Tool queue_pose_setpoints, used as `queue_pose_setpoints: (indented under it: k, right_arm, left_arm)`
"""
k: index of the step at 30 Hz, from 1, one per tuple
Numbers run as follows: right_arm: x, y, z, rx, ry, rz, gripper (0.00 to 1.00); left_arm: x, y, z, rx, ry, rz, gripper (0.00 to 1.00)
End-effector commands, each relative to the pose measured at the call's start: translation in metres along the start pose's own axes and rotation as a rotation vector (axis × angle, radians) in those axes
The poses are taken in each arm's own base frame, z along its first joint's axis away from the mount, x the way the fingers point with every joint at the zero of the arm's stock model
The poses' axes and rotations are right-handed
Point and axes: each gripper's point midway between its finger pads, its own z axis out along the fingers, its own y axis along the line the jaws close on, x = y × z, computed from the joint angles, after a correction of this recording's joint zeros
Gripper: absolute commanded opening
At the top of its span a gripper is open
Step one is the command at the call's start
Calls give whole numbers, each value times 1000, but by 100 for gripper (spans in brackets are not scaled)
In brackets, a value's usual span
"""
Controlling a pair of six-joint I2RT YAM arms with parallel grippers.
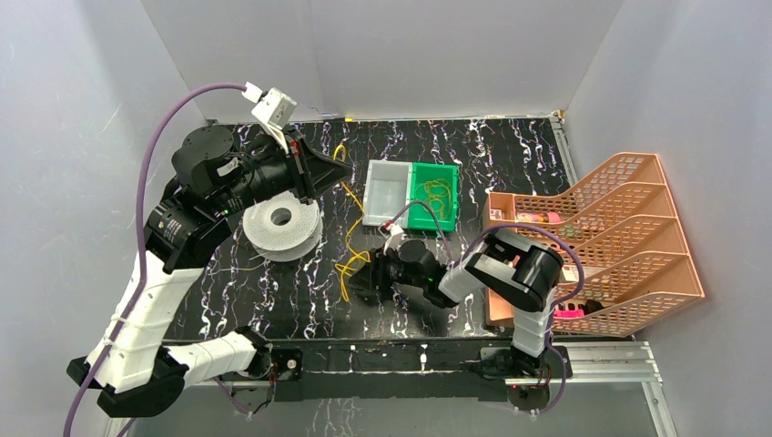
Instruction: Wrap the cables
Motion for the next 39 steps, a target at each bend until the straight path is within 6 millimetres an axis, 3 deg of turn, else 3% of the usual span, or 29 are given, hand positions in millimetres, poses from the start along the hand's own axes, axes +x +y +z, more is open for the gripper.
queue_pose_setpoints:
  k: [1,7,11,17,20,25,31,39]
  right_arm:
    - [2,-5,11,11,-10,-5,51]
    - [5,-5,11,8,1,-12,25]
    - [-1,3,4,-6,-7,-26,0]
    - [-18,20,-23,-7,-29,-69,0]
    - [-24,17,-42,62,-24,-98,0]
    - [-43,-8,-87,261,-11,-182,0]
    - [-100,-57,-156,493,-91,-191,0]
    - [-164,-136,-246,843,-227,-11,0]
  left_arm:
    - [-9,-8,-9,16,-30,21,0]
    - [-10,-6,-11,-2,-37,27,0]
    - [-13,5,-15,-71,-60,38,0]
    - [-33,59,-41,-409,-149,109,0]
    - [-45,85,-63,-589,-196,157,0]
    - [-63,102,-107,-780,-288,203,0]
    - [-83,91,-161,-848,-439,211,0]
    - [-97,68,-217,-830,-615,202,0]
